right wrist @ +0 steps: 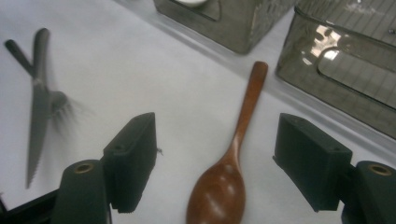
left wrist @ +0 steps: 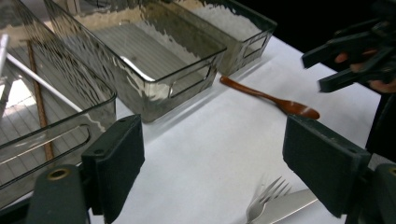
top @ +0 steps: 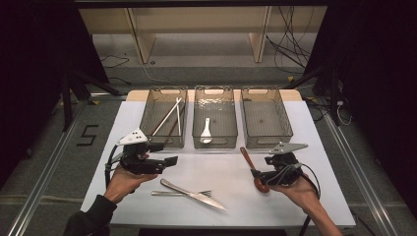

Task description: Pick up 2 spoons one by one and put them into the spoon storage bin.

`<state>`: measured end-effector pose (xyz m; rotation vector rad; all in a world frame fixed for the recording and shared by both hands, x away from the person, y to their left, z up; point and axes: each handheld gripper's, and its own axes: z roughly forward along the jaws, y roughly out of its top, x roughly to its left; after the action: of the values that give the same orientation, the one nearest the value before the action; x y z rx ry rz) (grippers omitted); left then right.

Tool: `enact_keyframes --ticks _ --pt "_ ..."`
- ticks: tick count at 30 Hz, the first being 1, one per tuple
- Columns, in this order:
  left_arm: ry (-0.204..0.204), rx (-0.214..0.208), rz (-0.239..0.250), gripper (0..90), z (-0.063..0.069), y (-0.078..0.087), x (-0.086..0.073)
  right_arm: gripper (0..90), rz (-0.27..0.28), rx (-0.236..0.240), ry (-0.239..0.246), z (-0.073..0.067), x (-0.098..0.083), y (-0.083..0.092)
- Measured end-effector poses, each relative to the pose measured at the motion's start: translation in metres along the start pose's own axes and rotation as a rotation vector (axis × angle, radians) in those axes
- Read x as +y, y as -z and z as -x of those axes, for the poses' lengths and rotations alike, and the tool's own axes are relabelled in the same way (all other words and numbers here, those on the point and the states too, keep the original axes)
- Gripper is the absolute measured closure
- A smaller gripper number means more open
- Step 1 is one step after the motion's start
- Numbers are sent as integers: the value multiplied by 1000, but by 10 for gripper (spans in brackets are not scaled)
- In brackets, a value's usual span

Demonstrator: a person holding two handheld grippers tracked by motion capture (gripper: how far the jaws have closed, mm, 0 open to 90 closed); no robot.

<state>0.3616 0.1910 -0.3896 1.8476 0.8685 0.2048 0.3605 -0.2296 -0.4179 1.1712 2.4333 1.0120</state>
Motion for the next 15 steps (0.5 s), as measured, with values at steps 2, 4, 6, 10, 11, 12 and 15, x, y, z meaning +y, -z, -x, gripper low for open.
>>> enact_keyframes --ticks 2,4,6,10,11,12,15 --pt "-5 -6 -14 199 1 0 -3 316 -34 -13 3 3 2 -7" --pt "-12 -10 -35 193 1 -1 -6 325 -71 -25 4 6 5 -13" --pt "-10 -1 -47 193 0 -3 -10 328 -103 -35 11 7 6 -19" --pt "-13 0 -37 188 1 1 -12 348 -175 -37 17 10 8 -31" --pt "-13 2 -36 188 2 2 -12 354 -191 -35 18 11 9 -34" --pt "-16 2 -38 188 3 3 -13 359 -204 -35 20 11 9 -37" --pt "-45 26 -60 187 5 2 -16 380 -248 -43 33 12 10 -45"
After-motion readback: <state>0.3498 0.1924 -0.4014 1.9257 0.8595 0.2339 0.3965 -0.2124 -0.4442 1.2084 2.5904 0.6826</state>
